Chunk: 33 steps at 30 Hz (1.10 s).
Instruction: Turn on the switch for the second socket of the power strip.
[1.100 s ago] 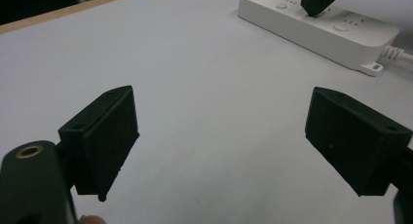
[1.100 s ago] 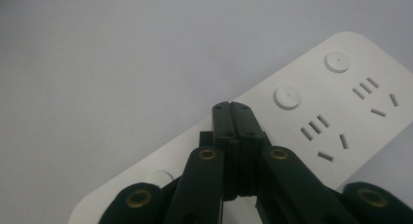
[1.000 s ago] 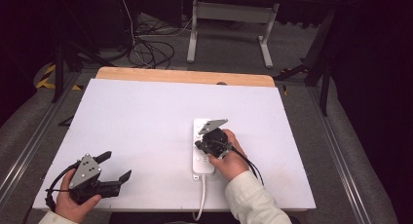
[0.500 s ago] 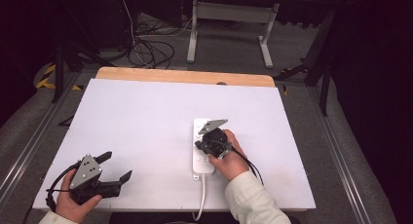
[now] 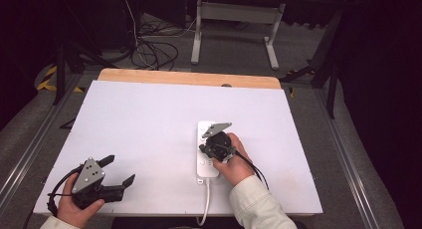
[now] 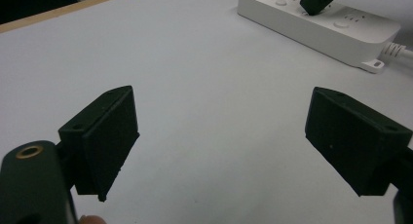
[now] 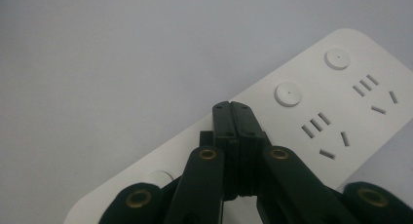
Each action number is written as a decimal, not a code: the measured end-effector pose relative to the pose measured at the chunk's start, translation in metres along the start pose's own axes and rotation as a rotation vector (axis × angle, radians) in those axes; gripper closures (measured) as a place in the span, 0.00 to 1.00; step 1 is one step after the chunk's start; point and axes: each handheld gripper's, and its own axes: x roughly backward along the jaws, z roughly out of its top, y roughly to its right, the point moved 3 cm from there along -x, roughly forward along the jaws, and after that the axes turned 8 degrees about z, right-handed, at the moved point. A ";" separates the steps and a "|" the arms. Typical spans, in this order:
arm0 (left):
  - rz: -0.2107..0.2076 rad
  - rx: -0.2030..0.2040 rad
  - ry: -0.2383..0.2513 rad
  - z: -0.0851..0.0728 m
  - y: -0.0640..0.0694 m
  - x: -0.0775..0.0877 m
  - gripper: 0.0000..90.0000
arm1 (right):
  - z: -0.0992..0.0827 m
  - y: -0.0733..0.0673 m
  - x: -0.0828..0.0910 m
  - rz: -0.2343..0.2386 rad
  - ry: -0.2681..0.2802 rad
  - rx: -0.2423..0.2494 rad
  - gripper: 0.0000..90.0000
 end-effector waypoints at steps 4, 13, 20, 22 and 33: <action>0.002 -0.001 0.001 0.000 0.000 0.000 0.14 | -0.001 0.001 0.000 0.003 0.001 -0.007 1.00; 0.003 -0.001 0.001 0.000 0.000 0.000 0.14 | -0.002 0.001 0.000 0.004 0.013 -0.021 1.00; 0.001 0.007 0.003 0.000 -0.002 0.000 0.14 | 0.001 0.002 0.005 0.029 0.002 -0.086 1.00; 0.002 0.007 0.003 0.000 -0.002 0.000 0.14 | 0.005 -0.002 0.013 0.032 0.065 -0.089 1.00; 0.001 0.004 0.004 0.000 -0.002 0.000 0.14 | 0.015 -0.014 0.044 0.024 0.199 -0.031 1.00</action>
